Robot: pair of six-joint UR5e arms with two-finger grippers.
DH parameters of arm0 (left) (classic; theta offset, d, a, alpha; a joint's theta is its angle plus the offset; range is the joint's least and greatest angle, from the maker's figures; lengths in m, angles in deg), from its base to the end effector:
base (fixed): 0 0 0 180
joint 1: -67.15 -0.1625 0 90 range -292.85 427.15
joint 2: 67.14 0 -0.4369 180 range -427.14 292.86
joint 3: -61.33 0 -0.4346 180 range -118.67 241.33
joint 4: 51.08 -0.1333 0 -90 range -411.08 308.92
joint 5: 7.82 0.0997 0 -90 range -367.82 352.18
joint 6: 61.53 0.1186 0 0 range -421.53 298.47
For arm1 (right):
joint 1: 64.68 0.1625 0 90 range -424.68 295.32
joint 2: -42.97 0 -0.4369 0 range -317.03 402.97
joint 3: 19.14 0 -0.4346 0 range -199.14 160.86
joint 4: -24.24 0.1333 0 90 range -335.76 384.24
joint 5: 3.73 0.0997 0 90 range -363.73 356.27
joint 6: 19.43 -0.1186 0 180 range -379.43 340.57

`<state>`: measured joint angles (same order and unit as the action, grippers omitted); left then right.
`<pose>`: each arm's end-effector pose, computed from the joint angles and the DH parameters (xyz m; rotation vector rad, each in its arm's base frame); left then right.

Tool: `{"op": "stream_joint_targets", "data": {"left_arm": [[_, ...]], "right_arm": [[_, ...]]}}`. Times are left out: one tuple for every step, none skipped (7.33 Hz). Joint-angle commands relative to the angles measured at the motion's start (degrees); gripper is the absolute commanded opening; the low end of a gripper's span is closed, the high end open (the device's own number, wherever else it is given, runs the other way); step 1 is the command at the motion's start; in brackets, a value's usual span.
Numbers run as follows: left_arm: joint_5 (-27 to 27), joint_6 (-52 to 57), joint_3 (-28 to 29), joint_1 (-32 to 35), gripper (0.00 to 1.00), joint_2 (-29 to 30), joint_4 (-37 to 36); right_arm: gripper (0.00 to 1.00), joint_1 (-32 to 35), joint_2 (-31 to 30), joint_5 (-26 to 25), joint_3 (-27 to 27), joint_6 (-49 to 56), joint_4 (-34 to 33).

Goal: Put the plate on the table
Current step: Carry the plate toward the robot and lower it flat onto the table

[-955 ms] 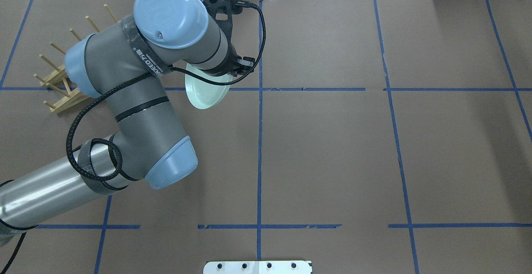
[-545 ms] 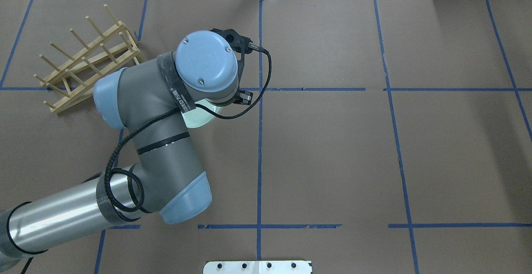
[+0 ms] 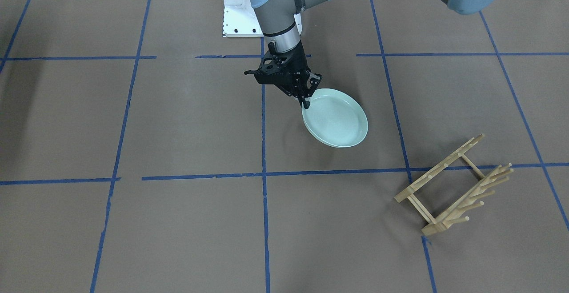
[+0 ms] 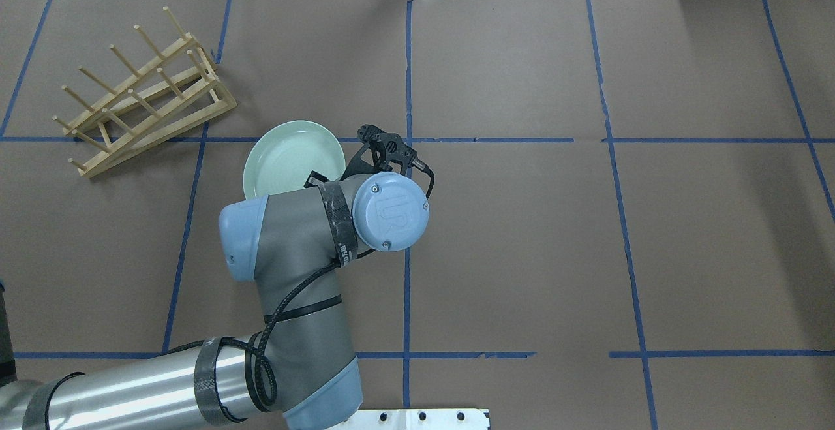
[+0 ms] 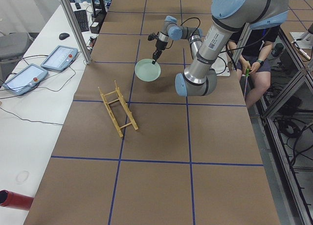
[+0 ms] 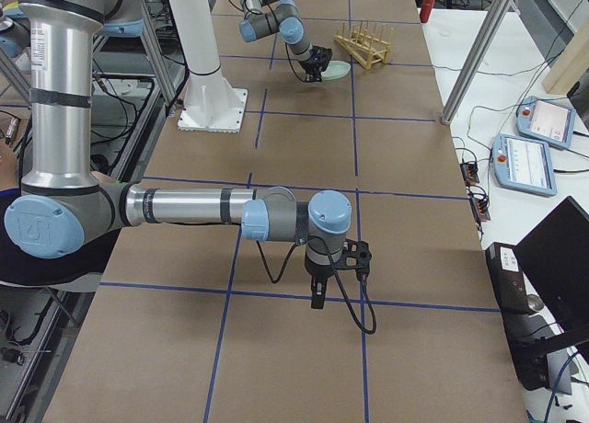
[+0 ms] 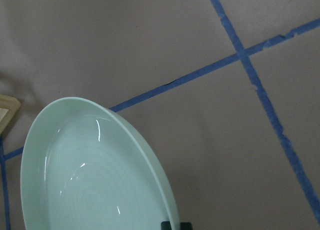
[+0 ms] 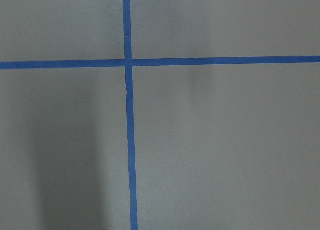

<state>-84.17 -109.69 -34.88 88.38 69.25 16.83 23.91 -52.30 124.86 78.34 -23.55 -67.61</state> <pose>0.6171 -0.4128 0.1673 0.4770 0.3312 0.2862 0.0471 -0.4957 0.6729 -0.0265 -0.6731 0.0434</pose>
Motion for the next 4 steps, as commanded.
{"op": "stream_joint_targets", "data": {"left_arm": [[2.08,4.64,0.94,-0.58,0.00,-0.25,0.20],[3.30,6.31,0.85,-0.58,0.29,0.88,0.20],[3.66,8.68,0.33,-0.58,0.99,-0.24,2.03],[5.14,9.83,0.23,-0.58,1.00,-0.42,2.57]], "right_arm": [[1.00,0.00,0.00,0.00,0.00,0.08,0.00],[1.00,0.00,0.00,0.00,0.00,-0.01,0.00],[1.00,0.00,0.00,0.00,0.00,-0.01,0.00],[1.00,0.00,0.00,0.00,0.00,-0.01,0.00]]}}
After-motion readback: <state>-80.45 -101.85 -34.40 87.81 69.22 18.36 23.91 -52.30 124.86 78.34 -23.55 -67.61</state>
